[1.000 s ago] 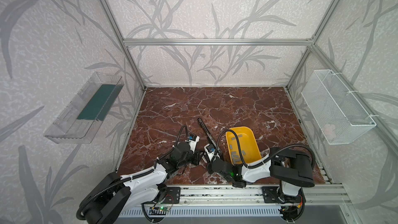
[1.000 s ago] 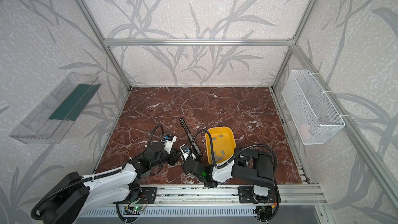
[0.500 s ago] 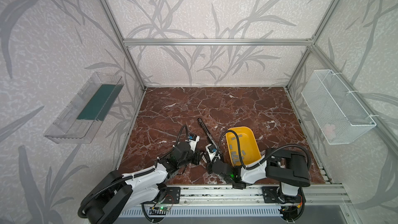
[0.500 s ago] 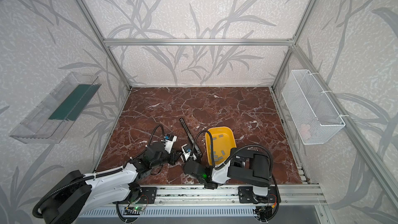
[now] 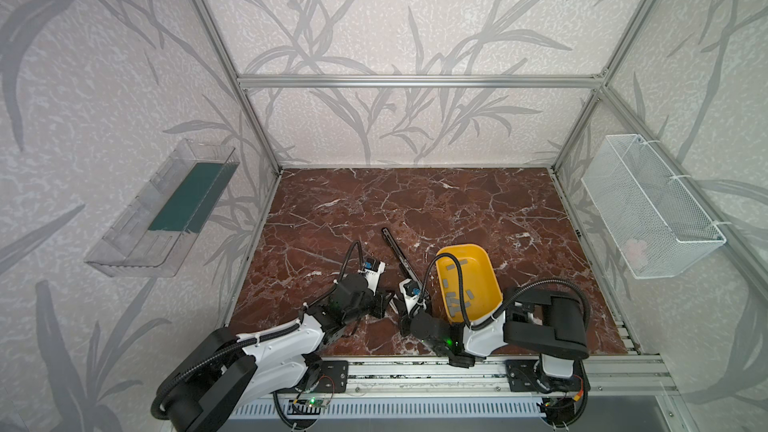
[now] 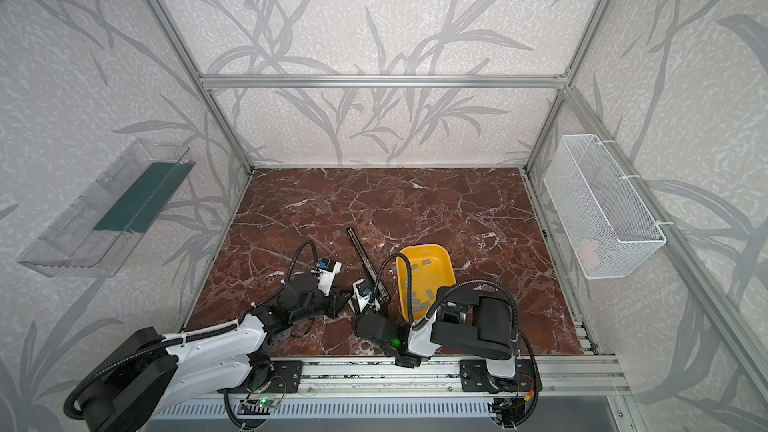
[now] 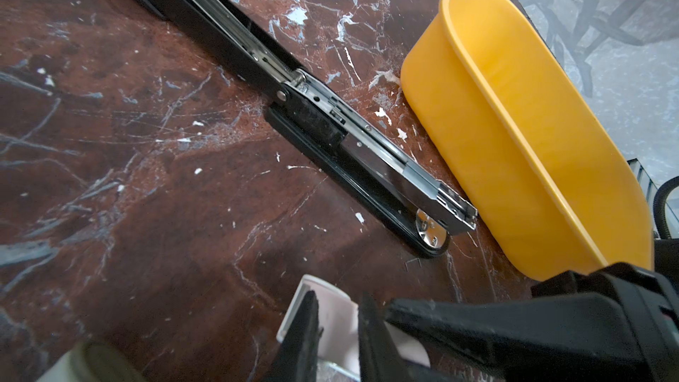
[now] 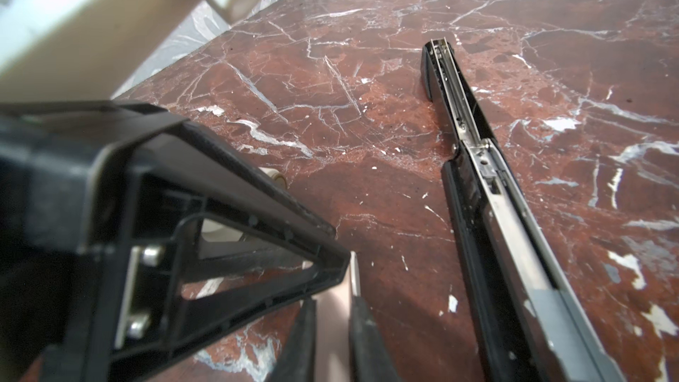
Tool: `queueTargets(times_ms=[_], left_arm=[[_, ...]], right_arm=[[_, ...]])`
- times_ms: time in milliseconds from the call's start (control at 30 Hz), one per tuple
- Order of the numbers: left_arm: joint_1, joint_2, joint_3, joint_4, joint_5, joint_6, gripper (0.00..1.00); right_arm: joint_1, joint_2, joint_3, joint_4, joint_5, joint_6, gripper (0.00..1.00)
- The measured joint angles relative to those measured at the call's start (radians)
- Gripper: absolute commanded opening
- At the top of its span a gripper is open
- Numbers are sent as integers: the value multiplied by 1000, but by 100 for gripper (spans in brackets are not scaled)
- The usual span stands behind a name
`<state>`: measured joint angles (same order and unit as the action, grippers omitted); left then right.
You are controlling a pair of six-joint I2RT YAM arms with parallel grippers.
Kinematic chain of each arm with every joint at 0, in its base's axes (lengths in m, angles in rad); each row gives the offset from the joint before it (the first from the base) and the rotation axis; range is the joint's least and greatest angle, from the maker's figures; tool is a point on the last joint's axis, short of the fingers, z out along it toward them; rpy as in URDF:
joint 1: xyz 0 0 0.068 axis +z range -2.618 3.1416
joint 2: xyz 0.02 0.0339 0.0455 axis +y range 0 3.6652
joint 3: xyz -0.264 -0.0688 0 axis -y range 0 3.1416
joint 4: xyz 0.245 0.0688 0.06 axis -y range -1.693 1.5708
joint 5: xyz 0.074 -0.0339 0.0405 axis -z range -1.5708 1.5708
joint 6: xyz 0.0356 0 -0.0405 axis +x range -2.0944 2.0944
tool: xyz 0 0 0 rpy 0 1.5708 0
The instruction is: Load the staples into the stapler
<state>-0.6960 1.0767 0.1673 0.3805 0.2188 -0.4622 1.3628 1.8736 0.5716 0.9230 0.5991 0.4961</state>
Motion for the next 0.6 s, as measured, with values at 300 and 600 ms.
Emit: queueTargets(times_ms=[300,600], left_arm=[[-2,-116,8,-105,-100,-1,40],[-2,-392,31,-261,-314,-11,92]], right_arm=[[4,-150,58,-269,-13,-124,50],[-3,-311,69,-392,22,-177,57]])
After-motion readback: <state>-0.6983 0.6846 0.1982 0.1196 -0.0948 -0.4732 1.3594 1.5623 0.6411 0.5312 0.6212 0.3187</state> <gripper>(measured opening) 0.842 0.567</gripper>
